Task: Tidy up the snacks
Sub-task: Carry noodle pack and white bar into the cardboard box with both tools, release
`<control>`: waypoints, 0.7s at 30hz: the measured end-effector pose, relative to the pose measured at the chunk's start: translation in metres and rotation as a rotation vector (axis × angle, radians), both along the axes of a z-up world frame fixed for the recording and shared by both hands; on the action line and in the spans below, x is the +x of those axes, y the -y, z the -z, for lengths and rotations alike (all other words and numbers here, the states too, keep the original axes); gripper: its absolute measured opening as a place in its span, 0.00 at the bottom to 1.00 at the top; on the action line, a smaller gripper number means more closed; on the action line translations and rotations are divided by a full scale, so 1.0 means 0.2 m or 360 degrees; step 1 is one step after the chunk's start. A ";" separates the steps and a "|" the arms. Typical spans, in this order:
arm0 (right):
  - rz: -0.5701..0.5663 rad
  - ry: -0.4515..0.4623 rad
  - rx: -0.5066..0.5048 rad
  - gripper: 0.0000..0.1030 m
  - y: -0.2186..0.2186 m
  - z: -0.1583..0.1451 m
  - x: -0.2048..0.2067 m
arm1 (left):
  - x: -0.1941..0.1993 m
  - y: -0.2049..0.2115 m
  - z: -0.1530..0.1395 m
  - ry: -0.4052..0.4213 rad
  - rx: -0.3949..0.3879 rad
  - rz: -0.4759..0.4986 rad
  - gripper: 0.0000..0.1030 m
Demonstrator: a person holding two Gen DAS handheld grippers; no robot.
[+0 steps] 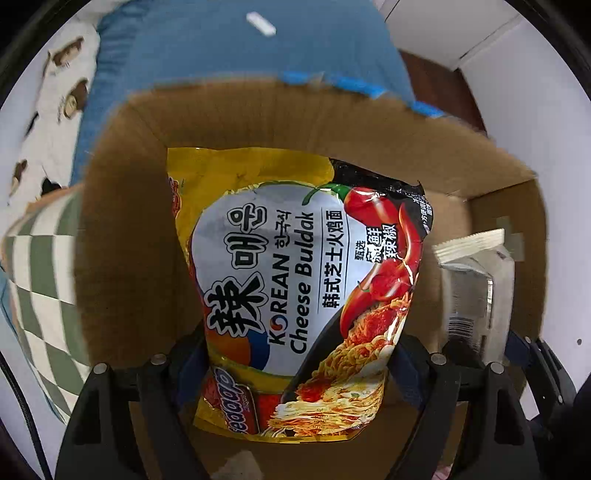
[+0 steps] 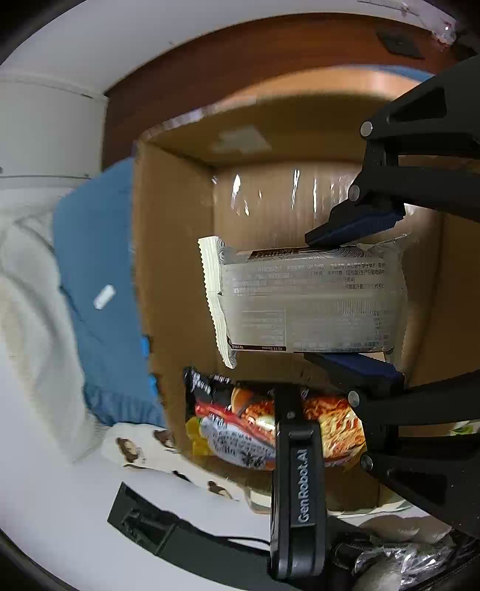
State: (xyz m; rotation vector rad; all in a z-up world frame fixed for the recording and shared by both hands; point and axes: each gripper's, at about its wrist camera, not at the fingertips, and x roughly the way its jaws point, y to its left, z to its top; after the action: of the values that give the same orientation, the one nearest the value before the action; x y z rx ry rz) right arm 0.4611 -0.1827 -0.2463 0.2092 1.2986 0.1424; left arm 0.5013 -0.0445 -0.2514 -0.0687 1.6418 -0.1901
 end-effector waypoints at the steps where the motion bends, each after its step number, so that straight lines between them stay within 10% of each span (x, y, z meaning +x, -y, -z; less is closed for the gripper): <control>1: 0.0007 -0.0066 0.0022 0.60 0.02 0.05 0.03 | 0.00 -0.01 0.02 -0.0009 0.0001 -0.0003 0.81; 4: 0.0042 -0.0213 0.0067 0.92 0.07 0.17 0.06 | -0.02 -0.02 0.05 -0.0023 -0.0016 -0.0018 0.90; 21: 0.0038 -0.0200 -0.0167 0.93 0.06 -0.17 -0.19 | -0.34 -0.21 -0.35 0.0292 0.0043 0.0007 0.90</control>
State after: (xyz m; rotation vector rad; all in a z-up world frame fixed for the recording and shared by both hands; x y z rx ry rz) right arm 0.4239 -0.1949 -0.2132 0.1457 1.4239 0.0410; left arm 0.4336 -0.0026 -0.1817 -0.0264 1.4614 -0.1722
